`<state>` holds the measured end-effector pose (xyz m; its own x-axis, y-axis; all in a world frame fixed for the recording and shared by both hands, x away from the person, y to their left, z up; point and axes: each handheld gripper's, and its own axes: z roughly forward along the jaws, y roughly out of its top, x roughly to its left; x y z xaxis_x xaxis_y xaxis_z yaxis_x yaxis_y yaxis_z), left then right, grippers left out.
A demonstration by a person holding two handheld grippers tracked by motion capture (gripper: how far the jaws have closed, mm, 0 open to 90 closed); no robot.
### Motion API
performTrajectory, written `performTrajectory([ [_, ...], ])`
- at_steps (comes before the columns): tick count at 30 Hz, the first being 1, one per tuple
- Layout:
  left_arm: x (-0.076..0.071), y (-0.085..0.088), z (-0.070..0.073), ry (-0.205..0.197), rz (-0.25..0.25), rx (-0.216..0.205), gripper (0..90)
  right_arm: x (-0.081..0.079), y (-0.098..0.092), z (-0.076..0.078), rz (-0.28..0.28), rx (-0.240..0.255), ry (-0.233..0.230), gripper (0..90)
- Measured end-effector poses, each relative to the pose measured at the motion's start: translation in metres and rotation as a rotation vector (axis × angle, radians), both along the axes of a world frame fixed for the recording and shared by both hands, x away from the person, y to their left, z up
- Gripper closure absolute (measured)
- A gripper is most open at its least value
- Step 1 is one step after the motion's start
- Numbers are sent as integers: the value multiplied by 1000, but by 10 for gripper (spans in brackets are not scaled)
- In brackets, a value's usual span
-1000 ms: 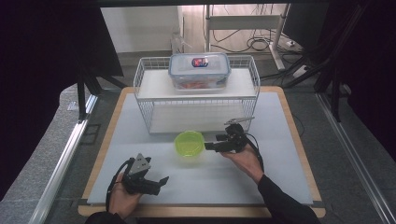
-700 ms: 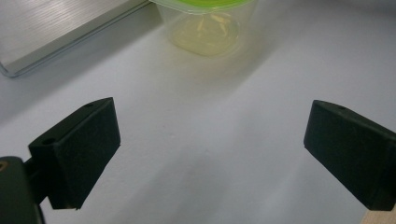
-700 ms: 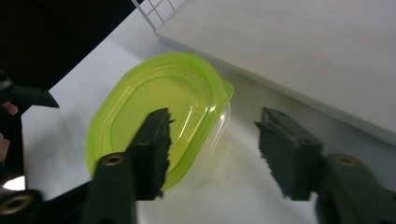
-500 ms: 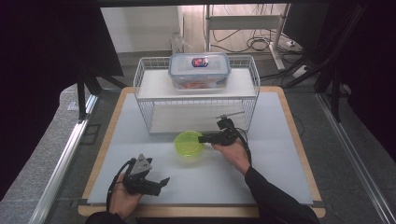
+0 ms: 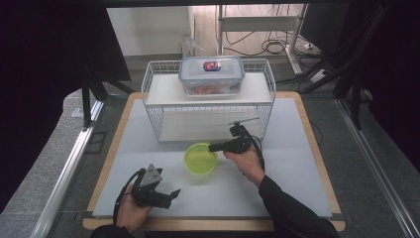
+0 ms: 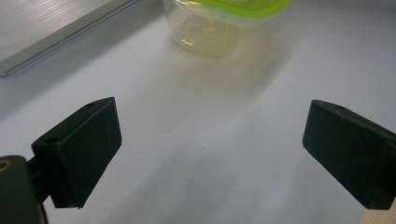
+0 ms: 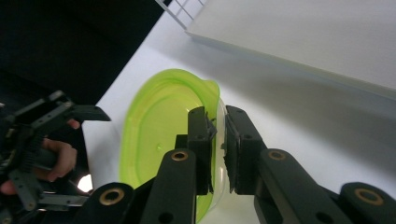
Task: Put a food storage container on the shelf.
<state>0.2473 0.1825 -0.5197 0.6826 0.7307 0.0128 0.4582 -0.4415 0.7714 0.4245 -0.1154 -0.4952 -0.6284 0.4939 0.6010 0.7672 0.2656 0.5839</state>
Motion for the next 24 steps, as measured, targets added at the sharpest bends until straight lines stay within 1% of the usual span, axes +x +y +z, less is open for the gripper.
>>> performTrajectory([
  [1,0,0,0,0,0,0,44,-1,0,1,4,12,8,828],
  [2,0,0,0,0,0,0,44,-2,1,2,3,10,9,829],
  [4,0,0,0,-1,-1,4,44,-3,2,3,7,10,-5,830],
  [8,0,0,0,-1,3,-1,44,-4,0,5,-3,13,-13,833],
  [9,0,0,0,-2,4,-2,44,-5,-1,6,-6,18,-4,833],
  [10,0,0,0,-3,6,-4,44,-4,-3,6,-10,24,-5,834],
  [14,0,2,1,-12,13,-14,41,-5,-8,9,-15,51,-1,835],
  [17,-1,3,2,-20,18,-23,40,-7,-11,13,-17,83,3,837],
  [24,-1,2,2,-20,14,-23,40,-13,-18,28,-24,140,-18,847],
])
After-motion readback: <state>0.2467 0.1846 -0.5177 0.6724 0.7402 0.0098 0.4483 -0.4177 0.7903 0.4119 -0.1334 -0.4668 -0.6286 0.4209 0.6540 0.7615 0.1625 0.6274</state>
